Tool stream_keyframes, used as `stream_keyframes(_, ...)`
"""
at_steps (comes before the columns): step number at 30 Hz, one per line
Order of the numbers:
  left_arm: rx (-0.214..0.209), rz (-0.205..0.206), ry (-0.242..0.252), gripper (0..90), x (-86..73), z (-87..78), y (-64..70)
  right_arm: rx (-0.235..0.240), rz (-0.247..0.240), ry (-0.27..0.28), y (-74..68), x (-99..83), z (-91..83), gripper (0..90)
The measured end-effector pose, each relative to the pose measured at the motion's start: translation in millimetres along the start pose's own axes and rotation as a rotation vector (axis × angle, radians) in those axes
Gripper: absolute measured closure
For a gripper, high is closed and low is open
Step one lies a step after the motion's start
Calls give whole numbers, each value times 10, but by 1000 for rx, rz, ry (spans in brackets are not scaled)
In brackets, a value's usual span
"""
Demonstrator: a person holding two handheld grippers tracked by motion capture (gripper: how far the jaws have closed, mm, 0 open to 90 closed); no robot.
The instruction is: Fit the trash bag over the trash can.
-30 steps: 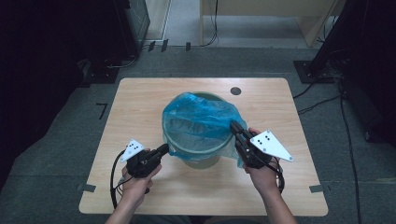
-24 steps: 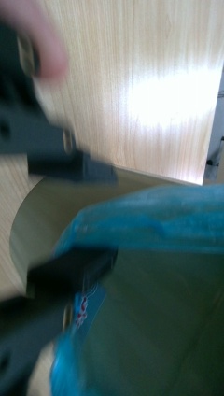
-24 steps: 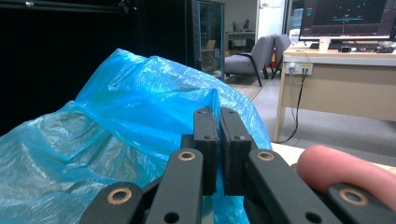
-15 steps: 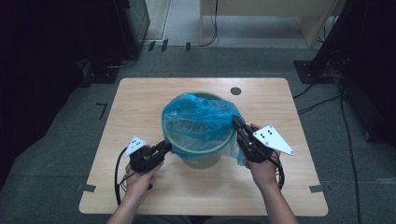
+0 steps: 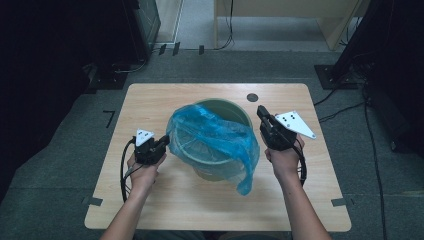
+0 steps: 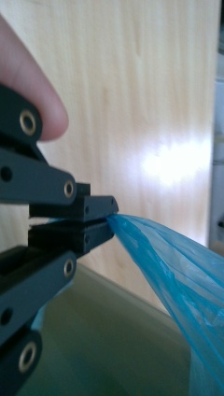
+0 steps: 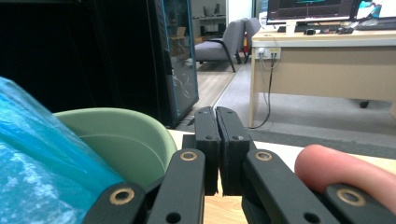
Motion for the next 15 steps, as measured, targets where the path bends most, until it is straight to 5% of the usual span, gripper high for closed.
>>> stream_keyframes(3, -42, 5, 50, 723, 50, -78, 72, 64, 15, 42, -78, 36, -124, 817)
stream_keyframes(8, -3, -9, 110, 576, 142, -208, 76, 208, -39, 92, -325, 192, -420, 701)
stream_keyframes(15, -53, -81, 281, 526, 304, -574, 117, 348, -39, 95, -504, 274, -622, 546)
Point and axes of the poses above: each handheld gripper's, and its own axes: z roughly forward along the jaws, x roughly out of its top, y roughly to its right, the point moved 3 cm from there along z, roughly forward along the jaws, and after that the axes turned 12 degrees about y, right-handed, at the moved point
